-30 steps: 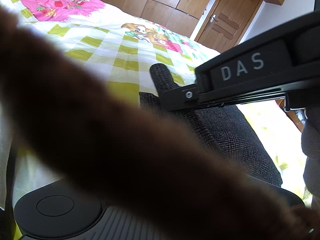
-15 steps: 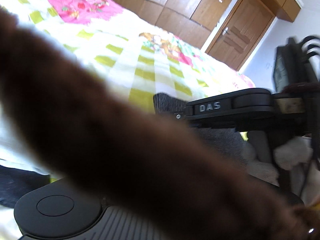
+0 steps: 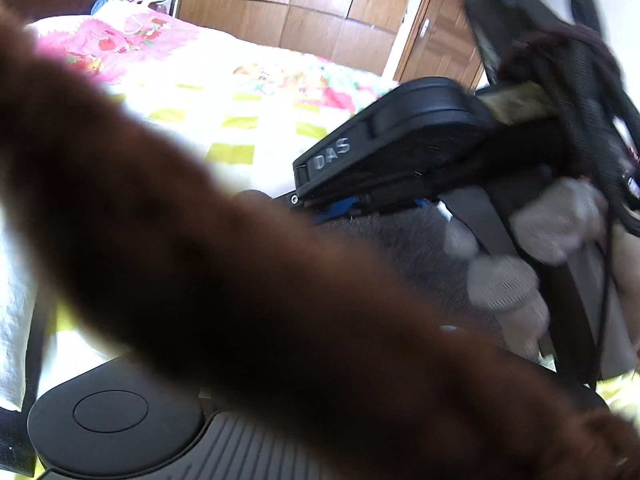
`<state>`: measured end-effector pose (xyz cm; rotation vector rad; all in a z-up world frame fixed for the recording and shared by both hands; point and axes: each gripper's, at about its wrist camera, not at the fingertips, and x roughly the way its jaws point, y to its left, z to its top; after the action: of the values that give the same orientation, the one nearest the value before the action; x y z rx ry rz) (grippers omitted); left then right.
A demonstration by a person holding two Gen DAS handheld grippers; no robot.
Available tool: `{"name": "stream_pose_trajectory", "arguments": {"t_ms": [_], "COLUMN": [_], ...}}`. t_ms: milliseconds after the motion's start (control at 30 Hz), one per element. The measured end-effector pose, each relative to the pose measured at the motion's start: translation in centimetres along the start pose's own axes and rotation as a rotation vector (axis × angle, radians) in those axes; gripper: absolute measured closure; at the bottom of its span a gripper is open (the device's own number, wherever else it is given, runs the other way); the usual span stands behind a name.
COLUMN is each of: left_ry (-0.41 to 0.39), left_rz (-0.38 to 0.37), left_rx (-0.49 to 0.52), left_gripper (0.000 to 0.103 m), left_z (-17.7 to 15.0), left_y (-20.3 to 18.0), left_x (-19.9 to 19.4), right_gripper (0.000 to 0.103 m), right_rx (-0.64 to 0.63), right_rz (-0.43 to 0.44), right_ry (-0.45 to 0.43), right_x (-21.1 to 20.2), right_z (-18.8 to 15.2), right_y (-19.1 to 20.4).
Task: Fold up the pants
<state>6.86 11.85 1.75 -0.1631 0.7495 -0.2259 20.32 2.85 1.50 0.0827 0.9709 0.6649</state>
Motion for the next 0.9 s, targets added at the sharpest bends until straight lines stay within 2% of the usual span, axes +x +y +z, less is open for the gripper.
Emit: {"name": "stream_pose_trajectory", "arguments": {"t_ms": [100, 167, 233, 367, 400, 500, 567, 633, 700, 767, 800, 900], "left_ry": [0.008, 0.014, 0.018, 0.018, 0.018, 0.004, -0.002, 0.005, 0.013, 0.021, 0.024, 0.030], "left_rz": [0.060, 0.072, 0.077, 0.092, 0.099, 0.108, 0.108, 0.107, 0.128, 0.145, 0.150, 0.172], "left_rx": [0.049, 0.063, 0.067, 0.096, 0.103, 0.097, 0.083, 0.082, 0.123, 0.171, 0.191, 0.219], "left_gripper": [0.076, 0.075, 0.074, 0.074, 0.074, 0.073, 0.071, 0.065, 0.063, 0.055, 0.053, 0.052], "left_z": [-0.2, -0.2, 0.0, 0.0, -0.2, -0.5, -0.6, -0.6, -0.7, -1.0, -1.2, -1.3], "left_y": [-0.9, -1.2, -1.4, -2.3, -2.5, -2.8, -3.1, -3.2, -3.8, -4.6, -4.9, -5.4], "left_x": [0.3, 0.4, 0.1, -0.5, -0.6, -0.8, -0.5, -0.2, 0.3, 0.8, 0.8, 0.6], "right_gripper": [0.071, 0.071, 0.072, 0.072, 0.069, 0.058, 0.057, 0.057, 0.055, 0.053, 0.048, 0.046], "right_rx": [-0.037, -0.086, -0.082, 0.035, 0.064, 0.126, 0.171, 0.261, 0.363, 0.438, 0.461, 0.450], "right_rz": [-0.015, -0.041, -0.045, 0.037, 0.050, -0.024, -0.071, -0.077, -0.011, 0.078, 0.096, 0.114], "right_ry": [-0.003, -0.019, -0.032, -0.173, -0.213, -0.272, -0.260, -0.218, -0.190, -0.190, -0.200, -0.201], "right_x": [1.6, 1.9, 1.3, -5.1, -7.3, -12.2, -13.4, -13.5, -12.9, -12.2, -12.0, -11.9], "right_z": [0.0, 0.0, -0.1, -1.6, -2.5, -6.2, -8.5, -10.6, -12.5, -13.9, -14.5, -15.0], "right_y": [0.4, 1.1, 1.1, -1.7, -2.9, -6.9, -9.4, -11.9, -13.6, -14.3, -14.4, -14.3]}}
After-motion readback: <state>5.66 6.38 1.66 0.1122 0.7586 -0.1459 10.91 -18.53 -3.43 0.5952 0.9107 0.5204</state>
